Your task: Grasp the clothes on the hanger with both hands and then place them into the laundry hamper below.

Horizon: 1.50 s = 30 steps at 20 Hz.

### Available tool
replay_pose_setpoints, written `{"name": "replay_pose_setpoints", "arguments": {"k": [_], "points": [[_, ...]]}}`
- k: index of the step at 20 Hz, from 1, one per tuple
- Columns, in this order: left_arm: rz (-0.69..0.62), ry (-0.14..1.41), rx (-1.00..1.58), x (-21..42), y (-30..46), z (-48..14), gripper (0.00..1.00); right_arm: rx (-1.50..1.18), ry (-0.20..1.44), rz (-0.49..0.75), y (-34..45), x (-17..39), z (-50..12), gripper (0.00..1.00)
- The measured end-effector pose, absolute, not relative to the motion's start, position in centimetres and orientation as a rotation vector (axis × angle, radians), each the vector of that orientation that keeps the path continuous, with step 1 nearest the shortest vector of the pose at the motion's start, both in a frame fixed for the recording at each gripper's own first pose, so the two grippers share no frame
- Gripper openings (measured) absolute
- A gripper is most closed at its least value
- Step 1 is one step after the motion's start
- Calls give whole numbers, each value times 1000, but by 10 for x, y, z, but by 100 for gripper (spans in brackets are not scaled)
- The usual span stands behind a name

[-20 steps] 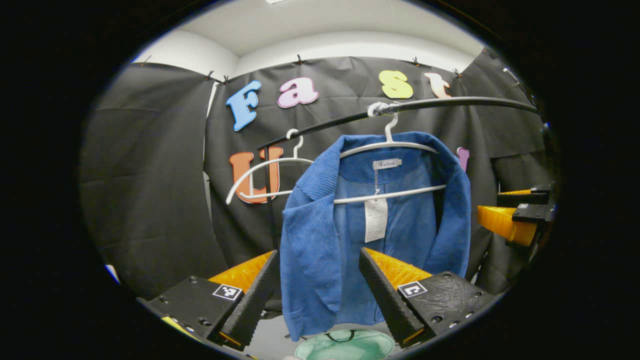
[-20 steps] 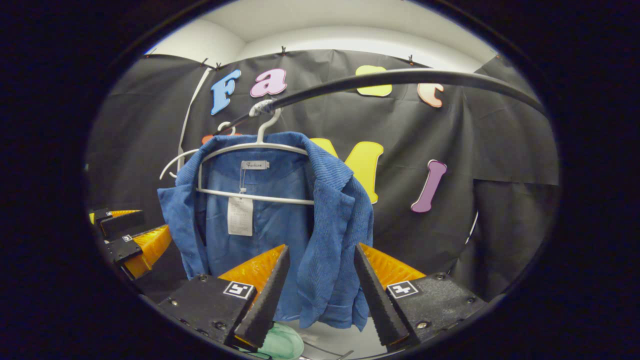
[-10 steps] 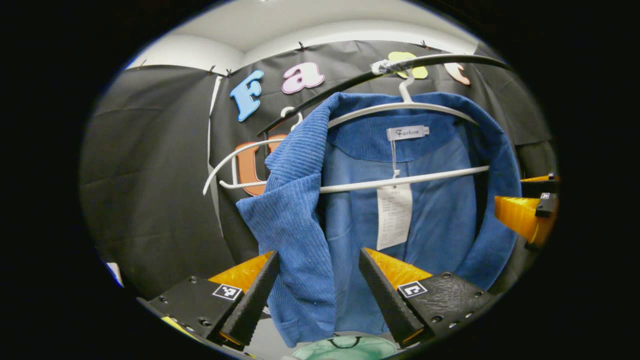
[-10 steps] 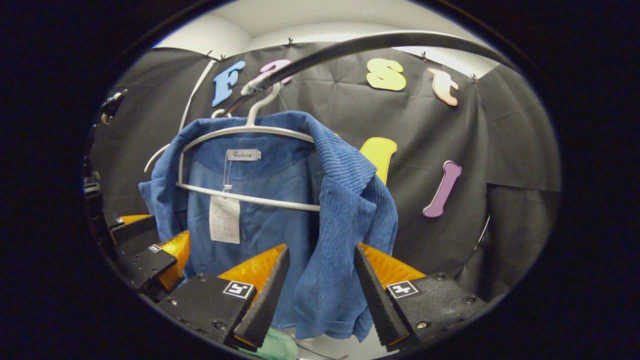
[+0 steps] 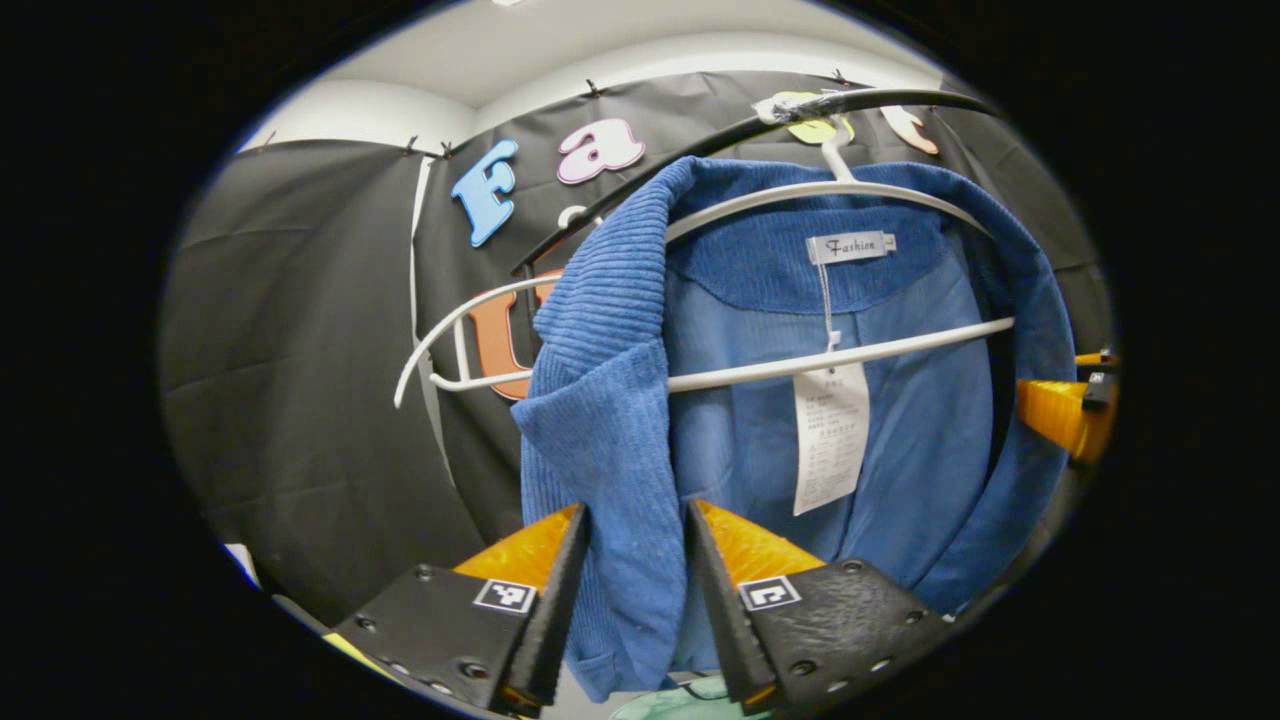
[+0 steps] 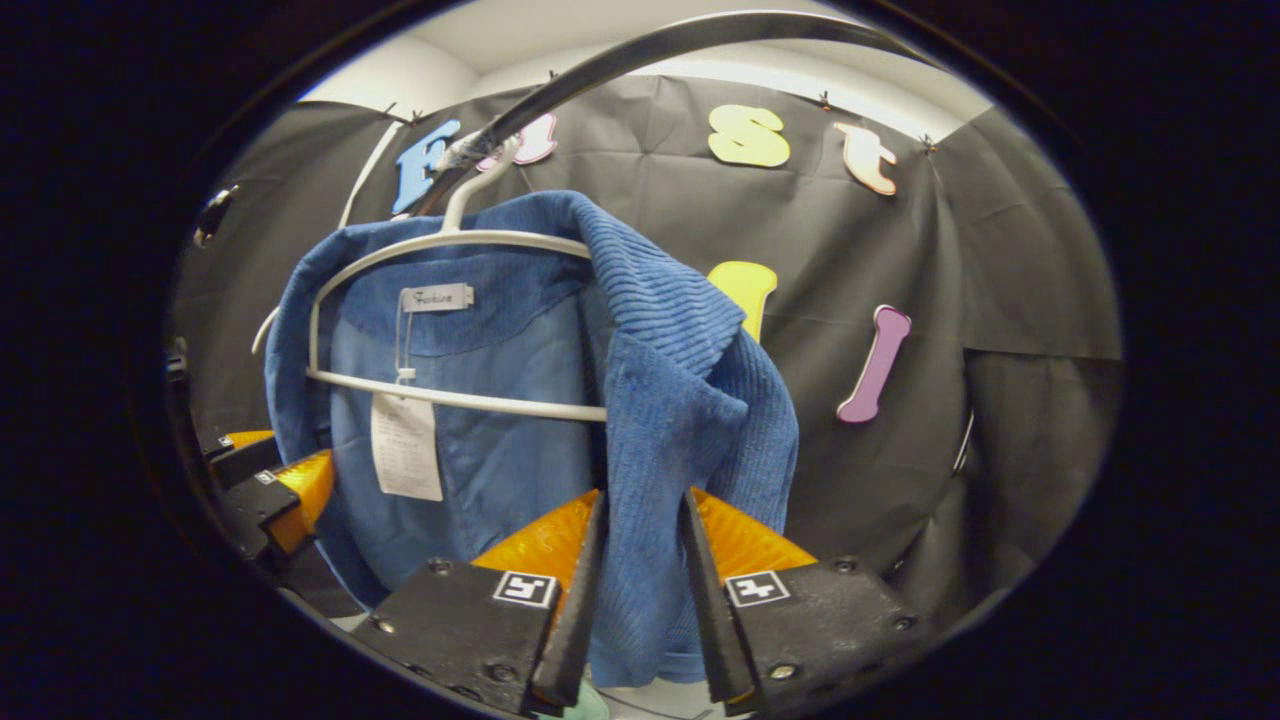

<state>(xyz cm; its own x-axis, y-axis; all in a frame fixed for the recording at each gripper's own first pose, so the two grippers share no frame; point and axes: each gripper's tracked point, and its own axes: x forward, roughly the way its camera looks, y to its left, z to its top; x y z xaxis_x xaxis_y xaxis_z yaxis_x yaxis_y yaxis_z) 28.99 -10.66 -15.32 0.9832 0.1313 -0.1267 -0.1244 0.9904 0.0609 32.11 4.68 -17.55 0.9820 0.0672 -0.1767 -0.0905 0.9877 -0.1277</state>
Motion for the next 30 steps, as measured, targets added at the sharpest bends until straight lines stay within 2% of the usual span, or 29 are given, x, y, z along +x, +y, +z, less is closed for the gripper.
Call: {"name": "replay_pose_setpoints", "arguments": {"k": [1, 3, 4, 5, 7, 8, 9, 11, 12, 13, 14, 15, 16, 19, 22, 23, 24, 27, 28, 30], "points": [[119, 127, 56, 290, -106, -153, 42, -133, 177, 79, 48, 322, -176, 40], [126, 124, 53, 289, -101, -153, 24, -131, 177, 53, 46, 326, -179, 33], [125, 129, 43, 288, -99, -154, 19, -129, 180, 37, 44, 328, -180, 29], [100, 140, 27, 289, -101, -156, 12, -116, 182, 36, 45, 328, -181, 21], [37, 137, 6, 289, -109, -154, 14, -104, 186, 45, 46, 330, -183, 11], [46, 130, 11, 285, -106, -149, 12, -100, 183, 54, 46, 330, -183, 9], [32, 134, 8, 290, -103, -153, 3, -94, 180, 61, 46, 331, -182, 6], [8, 125, 0, 288, -103, -149, 3, -81, 177, 98, 50, 329, -183, 4], [12, 124, 2, 288, -100, -148, 0, -76, 175, 115, 50, 330, -184, 4], [8, 121, 1, 288, -98, -147, 3, -67, 175, 132, 49, 331, -183, 4], [10, 122, -4, 287, -94, -147, 0, -53, 179, 147, 49, 331, -184, 4], [19, 119, -9, 286, -89, -145, 3, -31, 180, 163, 50, 332, -185, 4], [22, 120, -13, 286, -86, -144, 0, -16, 183, 180, 50, 333, -187, 4], [34, 120, 3, 285, -75, -143, 0, -1, 172, 240, 49, 339, -188, 4], [39, 122, 17, 288, -67, -143, 0, 3, 167, 333, 51, 345, -185, 4], [41, 121, 18, 289, -65, -142, 3, 6, 172, 385, 53, 345, -184, 4], [43, 119, 17, 290, -63, -141, 0, 2, 166, 423, 52, 344, -183, 4], [48, 117, 27, 293, -53, -137, 0, 1, 178, 555, 50, 340, -176, 4], [52, 116, 32, 295, -49, -135, 3, 28, 197, 603, 49, 338, -174, 4], [61, 111, 30, 298, -41, -130, 0, 96, 226, 648, 45, 342, -174, 4]]}}
